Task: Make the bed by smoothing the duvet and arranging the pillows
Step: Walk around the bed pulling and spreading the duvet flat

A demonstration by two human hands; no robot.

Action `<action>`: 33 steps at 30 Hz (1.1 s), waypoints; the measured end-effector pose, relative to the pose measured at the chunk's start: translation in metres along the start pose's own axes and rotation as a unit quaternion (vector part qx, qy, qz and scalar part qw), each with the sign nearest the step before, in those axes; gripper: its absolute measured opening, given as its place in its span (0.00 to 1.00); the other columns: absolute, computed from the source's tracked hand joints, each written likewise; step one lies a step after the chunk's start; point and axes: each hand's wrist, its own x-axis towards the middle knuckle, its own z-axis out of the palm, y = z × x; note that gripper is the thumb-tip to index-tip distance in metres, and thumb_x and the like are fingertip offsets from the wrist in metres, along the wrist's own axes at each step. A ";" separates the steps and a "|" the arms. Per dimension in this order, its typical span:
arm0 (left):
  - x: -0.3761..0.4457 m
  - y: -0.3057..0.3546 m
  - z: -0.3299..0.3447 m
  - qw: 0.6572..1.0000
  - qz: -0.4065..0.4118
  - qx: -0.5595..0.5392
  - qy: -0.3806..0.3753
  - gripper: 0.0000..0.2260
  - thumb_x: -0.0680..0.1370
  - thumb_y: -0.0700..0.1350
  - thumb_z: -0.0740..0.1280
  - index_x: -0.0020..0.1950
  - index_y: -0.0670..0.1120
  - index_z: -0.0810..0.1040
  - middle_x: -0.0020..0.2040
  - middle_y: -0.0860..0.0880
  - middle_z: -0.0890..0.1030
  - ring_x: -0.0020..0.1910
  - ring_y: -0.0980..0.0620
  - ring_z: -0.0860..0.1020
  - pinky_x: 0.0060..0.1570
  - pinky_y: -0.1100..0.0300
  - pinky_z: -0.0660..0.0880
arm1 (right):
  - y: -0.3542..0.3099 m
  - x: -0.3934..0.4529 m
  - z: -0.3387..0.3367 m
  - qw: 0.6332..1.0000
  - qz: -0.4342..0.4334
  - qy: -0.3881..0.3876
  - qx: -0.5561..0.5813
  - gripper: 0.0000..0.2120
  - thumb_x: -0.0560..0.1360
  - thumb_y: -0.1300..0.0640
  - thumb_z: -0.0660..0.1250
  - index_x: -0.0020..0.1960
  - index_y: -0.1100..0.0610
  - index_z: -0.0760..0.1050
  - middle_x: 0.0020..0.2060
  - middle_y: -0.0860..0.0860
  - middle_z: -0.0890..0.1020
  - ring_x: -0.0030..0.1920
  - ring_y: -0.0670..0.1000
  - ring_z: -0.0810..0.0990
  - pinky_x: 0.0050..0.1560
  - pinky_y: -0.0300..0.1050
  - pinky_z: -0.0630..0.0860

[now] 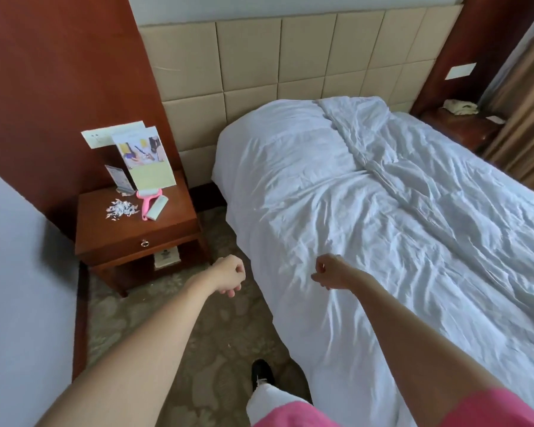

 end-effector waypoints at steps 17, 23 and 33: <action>0.243 -0.002 -0.164 0.999 -0.013 -0.008 -0.044 0.08 0.81 0.42 0.56 0.51 0.46 0.75 0.46 0.46 0.83 0.36 0.52 0.82 0.33 0.62 0.74 | -0.078 0.262 -0.111 1.000 0.013 -0.016 0.011 0.09 0.77 0.58 0.64 0.38 0.55 0.69 0.34 0.51 0.81 0.30 0.47 0.81 0.35 0.38 0.74; 0.364 -0.005 -0.255 0.999 0.009 -0.007 -0.051 0.07 0.82 0.42 0.57 0.52 0.47 0.75 0.46 0.46 0.82 0.37 0.52 0.82 0.34 0.62 0.75 | -0.125 0.364 -0.174 0.999 0.039 0.017 0.015 0.10 0.76 0.58 0.64 0.37 0.54 0.68 0.33 0.51 0.82 0.31 0.48 0.82 0.36 0.39 0.75; 0.496 0.015 -0.382 0.996 0.042 -0.034 -0.072 0.07 0.83 0.43 0.57 0.53 0.44 0.75 0.47 0.44 0.83 0.39 0.51 0.82 0.33 0.62 0.75 | -0.194 0.504 -0.255 0.998 0.043 0.043 -0.028 0.10 0.77 0.56 0.65 0.38 0.52 0.68 0.43 0.50 0.75 0.48 0.53 0.75 0.43 0.43 0.73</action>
